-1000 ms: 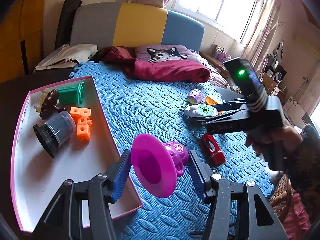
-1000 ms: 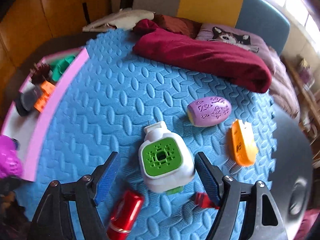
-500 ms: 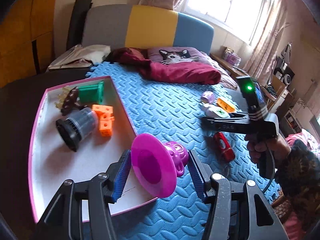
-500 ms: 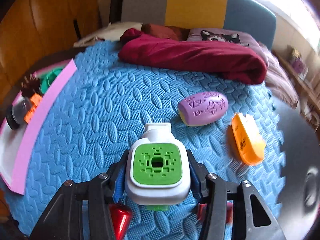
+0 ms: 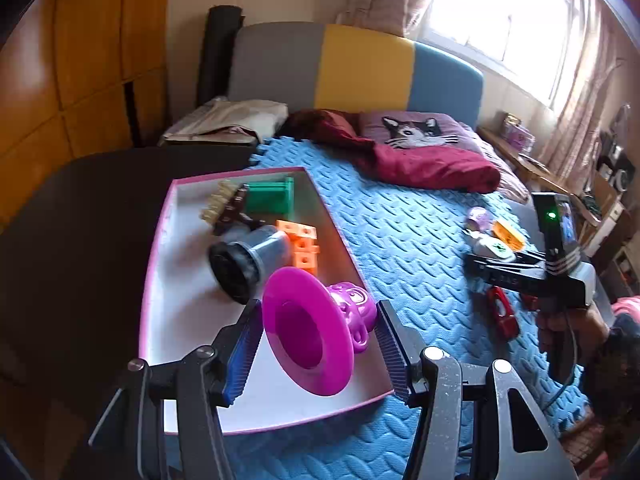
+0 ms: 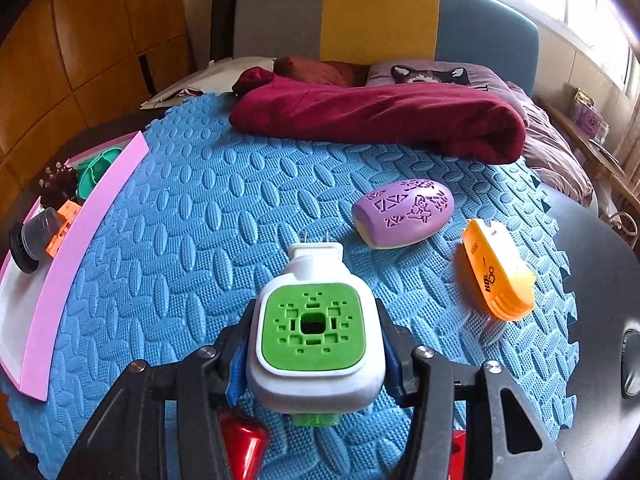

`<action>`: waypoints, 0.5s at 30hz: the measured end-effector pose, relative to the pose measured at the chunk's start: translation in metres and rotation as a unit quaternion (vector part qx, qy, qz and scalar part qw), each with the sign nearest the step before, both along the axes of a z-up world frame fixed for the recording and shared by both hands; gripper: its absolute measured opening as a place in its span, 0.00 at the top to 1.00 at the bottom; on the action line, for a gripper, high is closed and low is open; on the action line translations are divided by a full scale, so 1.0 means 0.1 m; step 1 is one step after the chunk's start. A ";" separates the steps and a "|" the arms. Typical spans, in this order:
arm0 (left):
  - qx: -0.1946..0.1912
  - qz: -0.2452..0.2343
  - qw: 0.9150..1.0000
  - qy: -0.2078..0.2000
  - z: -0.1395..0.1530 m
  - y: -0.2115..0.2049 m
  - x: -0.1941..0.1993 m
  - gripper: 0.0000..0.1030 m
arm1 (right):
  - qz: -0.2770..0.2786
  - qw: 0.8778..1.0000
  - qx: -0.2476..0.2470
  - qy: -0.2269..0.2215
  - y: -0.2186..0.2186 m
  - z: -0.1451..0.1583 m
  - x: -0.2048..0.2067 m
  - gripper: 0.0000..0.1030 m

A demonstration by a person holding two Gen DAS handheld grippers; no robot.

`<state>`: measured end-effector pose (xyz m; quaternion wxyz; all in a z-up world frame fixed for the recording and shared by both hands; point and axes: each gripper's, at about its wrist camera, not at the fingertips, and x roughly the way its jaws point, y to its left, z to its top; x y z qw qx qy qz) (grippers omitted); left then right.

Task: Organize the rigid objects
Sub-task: 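Carry the pink suction-cup toy into the tray and open the left gripper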

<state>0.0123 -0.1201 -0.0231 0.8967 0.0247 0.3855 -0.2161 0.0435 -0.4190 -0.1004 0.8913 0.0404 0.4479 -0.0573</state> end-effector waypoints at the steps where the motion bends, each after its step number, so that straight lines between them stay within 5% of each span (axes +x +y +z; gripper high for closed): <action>1: 0.004 0.006 1.000 -0.003 0.01 0.02 0.00 0.44 | -0.001 1.000 -0.001 -0.002 0.00 0.00 -0.01 0.49; 15: 0.021 0.057 0.998 0.000 -0.06 0.33 0.10 0.44 | -0.005 1.000 -0.005 -0.021 0.02 -0.02 -0.03 0.46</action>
